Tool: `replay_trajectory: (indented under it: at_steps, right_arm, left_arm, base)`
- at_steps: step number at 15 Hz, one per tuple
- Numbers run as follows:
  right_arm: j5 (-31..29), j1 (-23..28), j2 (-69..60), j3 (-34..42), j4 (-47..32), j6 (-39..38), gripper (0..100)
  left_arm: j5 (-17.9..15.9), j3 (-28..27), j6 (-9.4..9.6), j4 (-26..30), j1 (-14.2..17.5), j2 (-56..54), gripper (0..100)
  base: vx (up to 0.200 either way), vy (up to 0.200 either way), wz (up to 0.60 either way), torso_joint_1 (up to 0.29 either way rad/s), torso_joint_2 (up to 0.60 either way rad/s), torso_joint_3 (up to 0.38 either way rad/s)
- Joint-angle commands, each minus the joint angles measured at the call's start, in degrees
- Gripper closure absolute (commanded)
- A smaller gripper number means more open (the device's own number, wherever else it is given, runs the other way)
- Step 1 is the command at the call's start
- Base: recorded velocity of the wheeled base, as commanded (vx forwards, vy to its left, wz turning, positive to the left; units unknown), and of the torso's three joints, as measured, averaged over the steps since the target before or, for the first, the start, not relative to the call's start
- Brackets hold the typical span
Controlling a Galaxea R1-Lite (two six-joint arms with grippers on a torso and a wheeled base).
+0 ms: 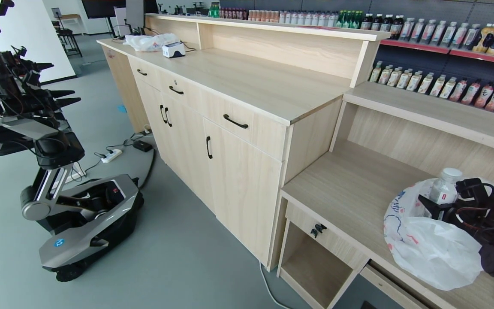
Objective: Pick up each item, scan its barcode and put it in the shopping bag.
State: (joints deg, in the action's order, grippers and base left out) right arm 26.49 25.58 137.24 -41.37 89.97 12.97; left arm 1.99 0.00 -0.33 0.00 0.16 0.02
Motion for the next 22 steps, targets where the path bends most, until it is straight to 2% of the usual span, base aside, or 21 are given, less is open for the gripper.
replay_trajectory:
  at_steps: [1,10,11,15,18,20,22]
  right_arm:
    - [0.1,0.2,1.2,-0.2,0.0,0.0,100]
    - [1.6,0.5,1.3,-0.1,0.0,0.0,100]
    - [1.8,0.5,1.1,0.1,0.0,0.0,0]
    - [2.3,0.4,-2.7,0.6,0.0,-0.5,0]
    - [8.8,0.5,-15.6,1.0,-10.0,-0.2,0]
    - [9.3,0.7,-22.3,3.1,-13.9,0.1,0]
    - [9.2,0.8,-33.7,6.1,-22.0,5.6,0]
  left_arm:
    - [0.0,0.0,-0.02,0.0,0.0,0.0,0]
    - [0.0,0.0,-0.02,0.0,0.0,0.0,0]
    - [0.0,0.0,-0.02,0.0,0.0,0.0,0]
    - [0.0,0.0,-0.02,0.0,0.0,0.0,0]
    - [0.0,0.0,-0.02,0.0,0.0,0.0,0]
    - [0.0,0.0,-0.02,0.0,0.0,0.0,0]
    - [0.0,0.0,-0.02,0.0,0.0,0.0,0]
  base:
    - [0.000,0.000,0.00,0.000,0.00,0.000]
    - [0.000,0.000,0.00,0.000,0.00,0.000]
    - [0.000,0.000,0.00,0.000,0.00,0.000]
    - [0.000,0.000,0.00,0.000,0.00,0.000]
    - [0.000,0.000,0.00,0.000,0.00,0.000]
    - [0.000,0.000,0.00,0.000,0.00,0.000]
    - [0.000,0.000,0.00,0.000,0.00,0.000]
